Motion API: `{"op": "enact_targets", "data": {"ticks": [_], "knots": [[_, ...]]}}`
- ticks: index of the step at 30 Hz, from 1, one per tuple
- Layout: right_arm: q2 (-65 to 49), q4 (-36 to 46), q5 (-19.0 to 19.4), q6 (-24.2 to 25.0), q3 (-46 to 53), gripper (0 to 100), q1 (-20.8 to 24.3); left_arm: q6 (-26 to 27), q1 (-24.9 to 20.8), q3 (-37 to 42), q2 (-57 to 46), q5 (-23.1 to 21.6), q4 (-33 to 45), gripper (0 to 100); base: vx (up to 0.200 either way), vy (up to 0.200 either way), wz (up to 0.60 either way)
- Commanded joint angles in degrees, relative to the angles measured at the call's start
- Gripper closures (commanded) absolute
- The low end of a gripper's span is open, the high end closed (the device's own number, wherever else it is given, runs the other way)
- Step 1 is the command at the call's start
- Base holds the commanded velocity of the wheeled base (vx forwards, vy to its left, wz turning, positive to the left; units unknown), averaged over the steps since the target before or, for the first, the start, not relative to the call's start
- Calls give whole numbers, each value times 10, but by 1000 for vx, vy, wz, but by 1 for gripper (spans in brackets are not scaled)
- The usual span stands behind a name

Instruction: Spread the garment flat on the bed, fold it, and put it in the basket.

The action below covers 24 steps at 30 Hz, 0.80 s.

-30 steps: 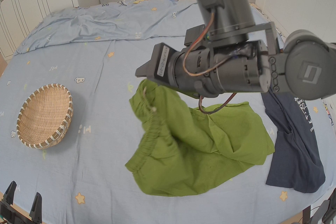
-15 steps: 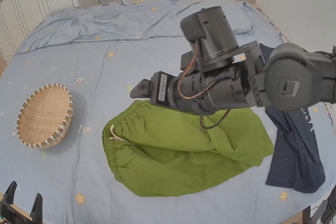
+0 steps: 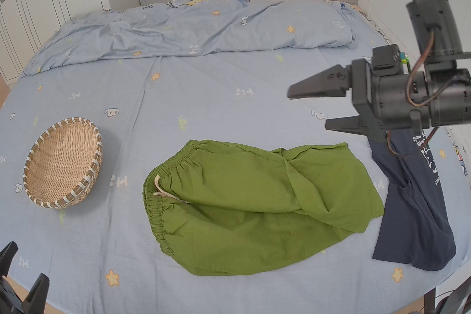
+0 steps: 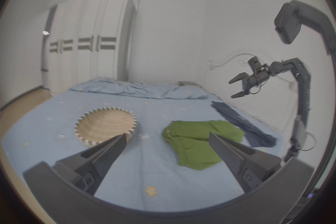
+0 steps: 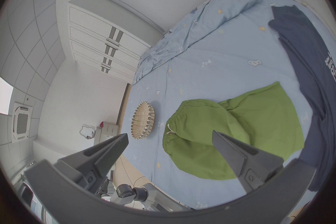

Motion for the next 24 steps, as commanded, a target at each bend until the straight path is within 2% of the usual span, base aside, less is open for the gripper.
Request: {"op": "enact_targets", "data": {"ticks": [1,3,4,6,8,13,14,15,17,20,22,24], "knots": [[-144,-41,58,-10,178,0,-104,-63,-24,-59,269,-198,14,0,0,0,0],[-159,-43,57,-14,192,0,-113,-72,-24,-51,316,-237,-14,0,0,0,0],[-168,-42,58,-13,199,0,-126,-73,-23,-44,367,-275,-52,0,0,0,0],[-170,-42,58,-14,206,0,-135,-74,-22,-41,396,-293,-74,0,0,0,0],[-176,-48,62,-14,231,0,-144,-74,-17,-39,504,-327,-151,0,0,0,0],[-201,-48,62,-37,249,0,-147,-63,-3,-47,722,-331,-280,0,0,0,0],[-201,-48,62,-37,249,0,-147,-63,-3,-47,722,-331,-280,0,0,0,0],[-202,-48,59,-55,253,0,-147,-51,1,-42,772,-333,-325,0,0,0,0],[-201,-48,59,-76,263,0,-151,-33,14,-31,832,-361,-391,0,0,0,0],[-200,-49,59,-88,270,0,-157,-19,38,-22,872,-429,-420,0,0,0,0],[-199,-52,59,-89,270,0,-157,-5,44,-21,887,-450,-420,0,0,0,0],[-198,-60,59,-89,271,0,-157,13,45,-18,898,-451,-420,0,0,0,0]]}}
